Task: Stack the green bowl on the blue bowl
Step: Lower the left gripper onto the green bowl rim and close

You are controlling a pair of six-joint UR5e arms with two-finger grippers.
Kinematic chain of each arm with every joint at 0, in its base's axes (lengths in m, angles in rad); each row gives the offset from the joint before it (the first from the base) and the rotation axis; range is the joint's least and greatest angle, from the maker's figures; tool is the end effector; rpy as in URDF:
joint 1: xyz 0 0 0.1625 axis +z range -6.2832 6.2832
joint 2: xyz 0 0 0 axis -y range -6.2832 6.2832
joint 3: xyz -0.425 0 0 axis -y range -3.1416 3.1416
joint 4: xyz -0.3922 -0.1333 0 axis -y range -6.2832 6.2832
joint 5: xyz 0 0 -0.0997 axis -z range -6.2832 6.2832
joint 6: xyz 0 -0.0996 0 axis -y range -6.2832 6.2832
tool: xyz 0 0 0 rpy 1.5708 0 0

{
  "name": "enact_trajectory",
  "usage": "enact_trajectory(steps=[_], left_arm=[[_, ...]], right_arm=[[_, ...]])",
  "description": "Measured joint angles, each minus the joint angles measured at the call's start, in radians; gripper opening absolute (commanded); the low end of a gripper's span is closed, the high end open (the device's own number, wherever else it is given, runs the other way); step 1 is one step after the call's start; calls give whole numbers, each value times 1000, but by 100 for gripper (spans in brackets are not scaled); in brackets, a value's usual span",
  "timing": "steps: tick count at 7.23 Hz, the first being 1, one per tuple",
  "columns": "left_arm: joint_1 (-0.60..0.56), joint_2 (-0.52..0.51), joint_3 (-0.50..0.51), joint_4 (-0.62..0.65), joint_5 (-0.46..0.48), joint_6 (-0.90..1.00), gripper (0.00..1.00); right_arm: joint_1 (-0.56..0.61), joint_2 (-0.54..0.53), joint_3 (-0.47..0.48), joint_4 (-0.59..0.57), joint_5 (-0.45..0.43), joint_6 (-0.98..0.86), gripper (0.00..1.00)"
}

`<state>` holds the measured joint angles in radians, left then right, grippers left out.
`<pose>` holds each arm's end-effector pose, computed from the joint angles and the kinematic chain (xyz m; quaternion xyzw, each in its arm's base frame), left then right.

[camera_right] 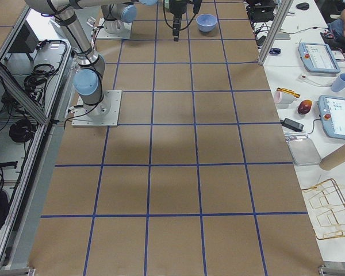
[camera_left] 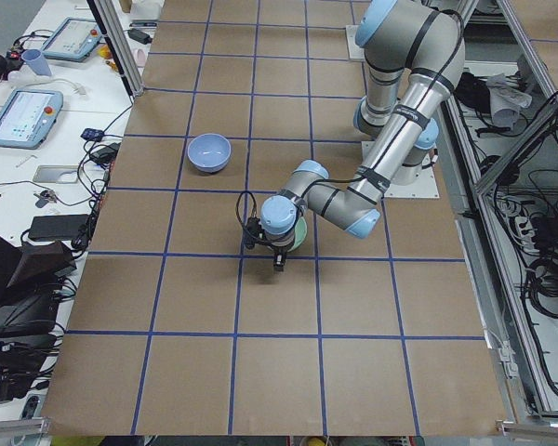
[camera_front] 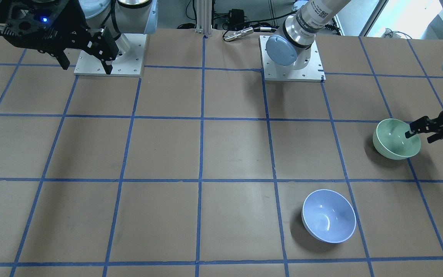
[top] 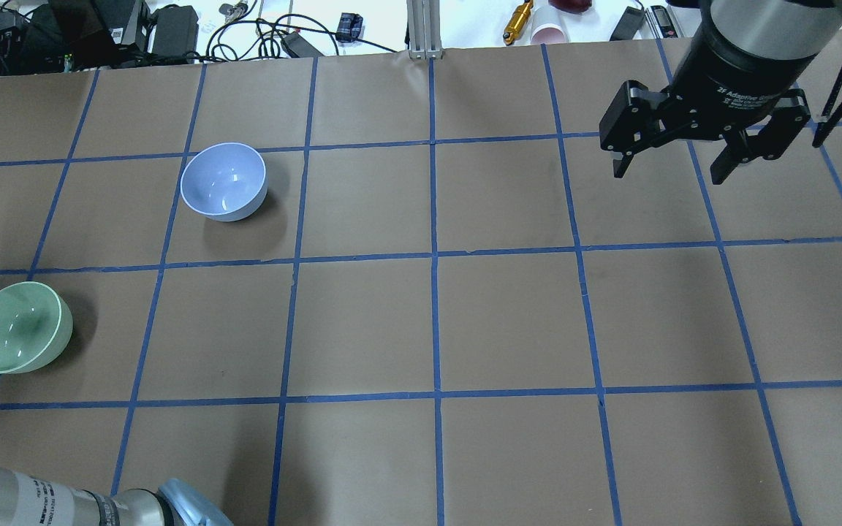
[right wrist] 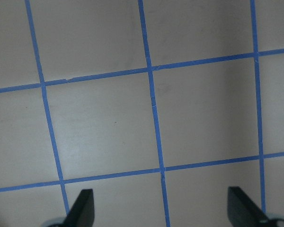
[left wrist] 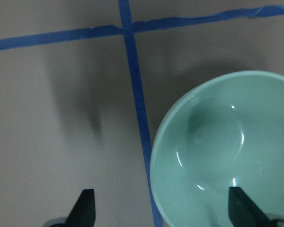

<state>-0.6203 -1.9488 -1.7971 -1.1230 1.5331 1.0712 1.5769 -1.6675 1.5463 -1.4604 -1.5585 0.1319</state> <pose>0.3781 -0.4385 0.2208 -0.0586 -0.9950 -0.0256 0.0762 0.1373 -0.4482 0.5344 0.0628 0.9980 -0.0050 0.0065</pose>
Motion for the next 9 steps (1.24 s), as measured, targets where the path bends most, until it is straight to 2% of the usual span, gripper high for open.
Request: enact_trajectory(steps=[1,4,6,9], left_arm=[[0,-6,0,2,-10,-9,80],[-10,-29,3,2,-39,-101,82],[-11,-34,2,0,-40,-110,96],[-14,-43,2,-1,-38,-106,100]], right_arm=[[0,0,0,0,0,0,100],[0,0,0,1,0,0,100],[0,0,0,1,0,0,100],[0,0,1,0,0,0,100]])
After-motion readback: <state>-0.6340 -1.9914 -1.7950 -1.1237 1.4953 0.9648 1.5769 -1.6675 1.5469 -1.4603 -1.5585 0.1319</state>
